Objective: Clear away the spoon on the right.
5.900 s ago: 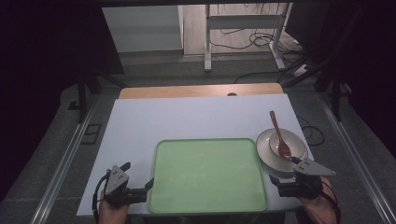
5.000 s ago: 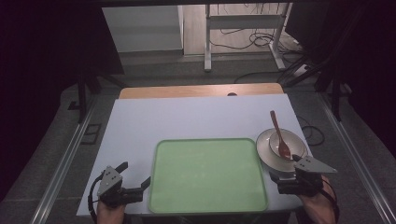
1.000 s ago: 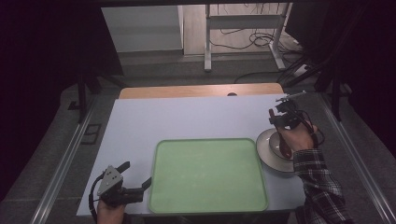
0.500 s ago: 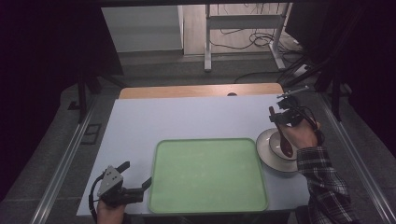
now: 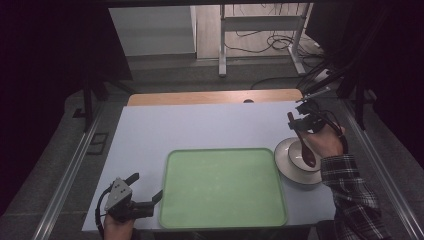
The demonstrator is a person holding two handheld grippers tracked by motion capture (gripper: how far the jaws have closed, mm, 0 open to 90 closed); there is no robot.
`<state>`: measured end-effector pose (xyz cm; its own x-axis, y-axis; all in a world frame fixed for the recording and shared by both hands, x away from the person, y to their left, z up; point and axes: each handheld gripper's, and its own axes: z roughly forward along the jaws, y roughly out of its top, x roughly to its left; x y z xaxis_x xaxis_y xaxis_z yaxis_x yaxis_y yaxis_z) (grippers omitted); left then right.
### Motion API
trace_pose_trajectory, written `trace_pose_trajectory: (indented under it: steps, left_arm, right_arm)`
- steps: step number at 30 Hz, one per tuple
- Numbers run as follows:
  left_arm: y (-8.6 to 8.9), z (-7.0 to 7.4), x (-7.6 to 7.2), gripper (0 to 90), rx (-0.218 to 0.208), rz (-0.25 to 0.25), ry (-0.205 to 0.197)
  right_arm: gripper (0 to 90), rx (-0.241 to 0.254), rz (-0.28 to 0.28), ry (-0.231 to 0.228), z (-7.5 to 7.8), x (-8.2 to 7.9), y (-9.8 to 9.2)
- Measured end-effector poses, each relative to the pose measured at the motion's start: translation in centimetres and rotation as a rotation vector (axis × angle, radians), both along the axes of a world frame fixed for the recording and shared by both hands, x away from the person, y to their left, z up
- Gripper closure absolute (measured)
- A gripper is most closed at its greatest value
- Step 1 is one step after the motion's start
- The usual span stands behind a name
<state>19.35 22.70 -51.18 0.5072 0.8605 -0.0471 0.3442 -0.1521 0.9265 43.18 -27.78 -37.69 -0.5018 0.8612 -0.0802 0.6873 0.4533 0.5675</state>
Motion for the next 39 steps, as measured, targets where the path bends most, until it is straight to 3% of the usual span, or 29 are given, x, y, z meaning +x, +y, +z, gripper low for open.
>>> trace_pose_trajectory:
  steps: [19, 25, 39]
  left_arm:
    - [-0.1, 0.0, 0.0, 1.4, 0.001, 0.000, 0.000]
    - [-0.1, 0.0, 0.0, 1.4, 0.000, -0.001, -0.001]
    - [-0.1, 0.0, 0.0, 1.4, 0.003, -0.005, -0.001]
  right_arm:
    - [76.5, -0.043, 0.047, 0.078, 1.7, -1.9, 2.2]
    - [76.6, -0.049, 0.037, 0.115, 1.5, -2.4, 3.2]
    - [76.6, -0.063, 0.071, 0.185, 0.4, -3.4, 5.8]
